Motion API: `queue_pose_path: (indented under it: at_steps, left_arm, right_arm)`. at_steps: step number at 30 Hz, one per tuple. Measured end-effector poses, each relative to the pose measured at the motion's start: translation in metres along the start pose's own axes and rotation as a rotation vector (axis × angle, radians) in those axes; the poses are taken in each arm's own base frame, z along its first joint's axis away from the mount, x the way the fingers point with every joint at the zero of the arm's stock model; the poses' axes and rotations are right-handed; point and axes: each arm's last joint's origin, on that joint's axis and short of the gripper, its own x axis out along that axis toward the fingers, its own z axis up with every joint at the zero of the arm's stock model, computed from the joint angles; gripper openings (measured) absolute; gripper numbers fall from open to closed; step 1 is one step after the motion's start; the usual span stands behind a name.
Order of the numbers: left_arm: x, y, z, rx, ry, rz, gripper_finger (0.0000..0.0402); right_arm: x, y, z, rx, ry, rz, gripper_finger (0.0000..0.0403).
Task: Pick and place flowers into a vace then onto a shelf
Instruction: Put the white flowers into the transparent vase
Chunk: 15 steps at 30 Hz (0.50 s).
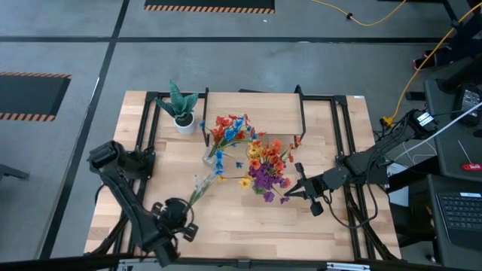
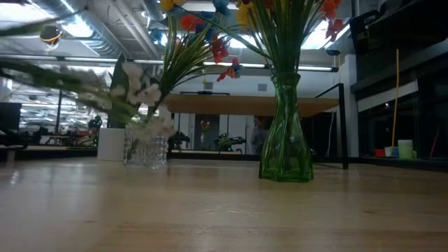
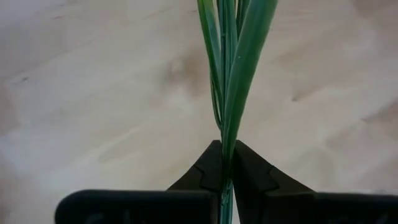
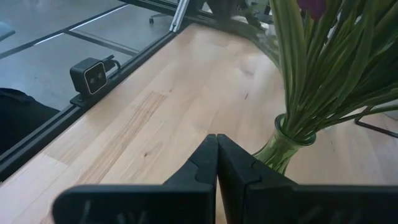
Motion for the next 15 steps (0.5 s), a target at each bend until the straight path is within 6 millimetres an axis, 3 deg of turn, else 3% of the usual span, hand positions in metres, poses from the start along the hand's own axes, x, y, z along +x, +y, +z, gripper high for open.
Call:
queue_pose_path:
  at_steps: [7,10,15]
  left_arm:
    - [-0.032,0.019,0.007,-0.004,0.104,-0.005,0.0012]
    - [-0.045,0.030,0.022,-0.008,0.138,0.042,0.0012]
    - [-0.056,0.047,0.051,0.008,0.044,0.124,0.0012]
  right_arm:
    - [0.000,0.000,0.000,0.001,0.000,0.000,0.0010]
    - [0.000,0.000,0.000,0.001,-0.001,0.000,0.0010]
    - [0.000,0.000,0.000,0.001,0.000,0.000,0.0010]
